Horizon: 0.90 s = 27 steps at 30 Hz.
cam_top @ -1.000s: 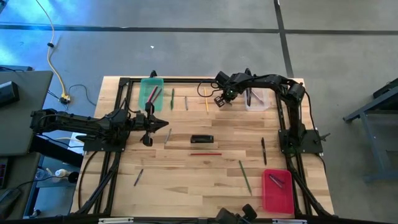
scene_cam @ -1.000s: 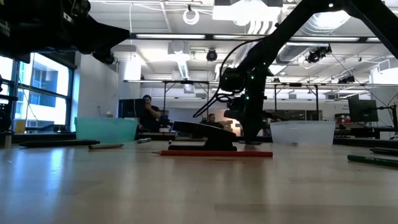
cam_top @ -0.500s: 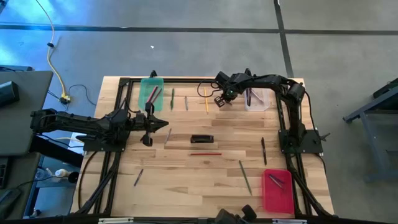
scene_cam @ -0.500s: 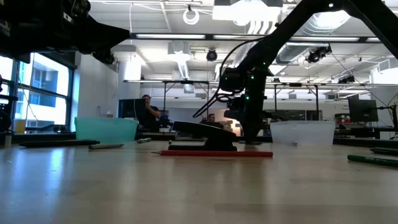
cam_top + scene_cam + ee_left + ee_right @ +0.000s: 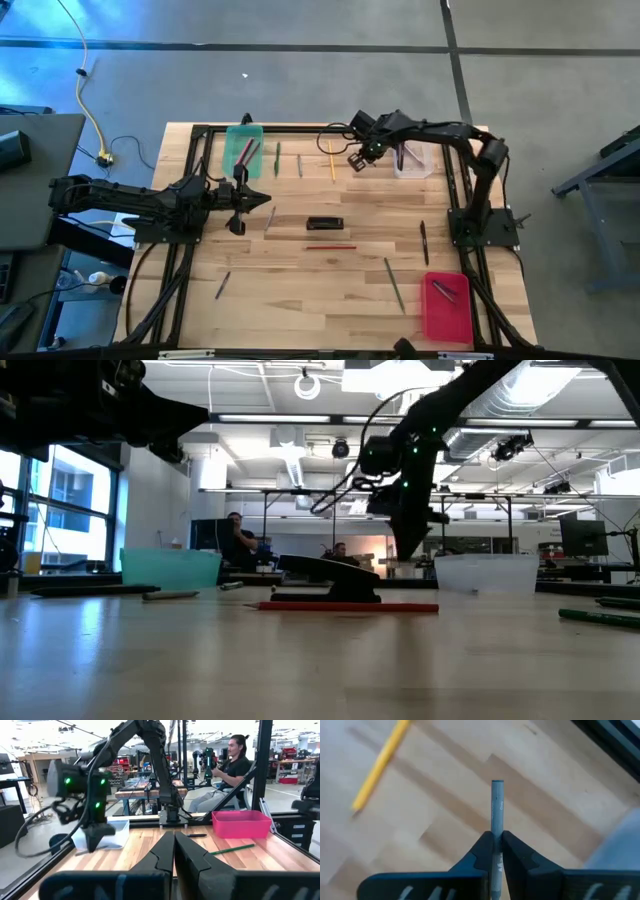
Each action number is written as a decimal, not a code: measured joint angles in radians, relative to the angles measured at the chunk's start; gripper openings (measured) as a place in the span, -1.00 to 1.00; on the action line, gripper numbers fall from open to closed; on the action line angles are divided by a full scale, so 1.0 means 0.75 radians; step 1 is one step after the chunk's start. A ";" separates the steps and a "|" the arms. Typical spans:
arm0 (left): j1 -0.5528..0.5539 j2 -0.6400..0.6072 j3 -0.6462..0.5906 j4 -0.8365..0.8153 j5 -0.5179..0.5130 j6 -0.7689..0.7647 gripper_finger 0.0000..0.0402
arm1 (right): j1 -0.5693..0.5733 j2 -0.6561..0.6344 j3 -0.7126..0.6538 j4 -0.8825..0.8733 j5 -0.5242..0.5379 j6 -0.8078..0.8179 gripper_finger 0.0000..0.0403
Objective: Sort crayons/erasers/pens/pencils in bins
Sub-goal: Put the gray crayon into the red bin
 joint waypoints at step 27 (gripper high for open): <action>0.000 0.000 0.000 0.003 0.000 -0.007 -0.99 | 0.949 -0.566 0.002 -0.834 0.110 0.710 -0.93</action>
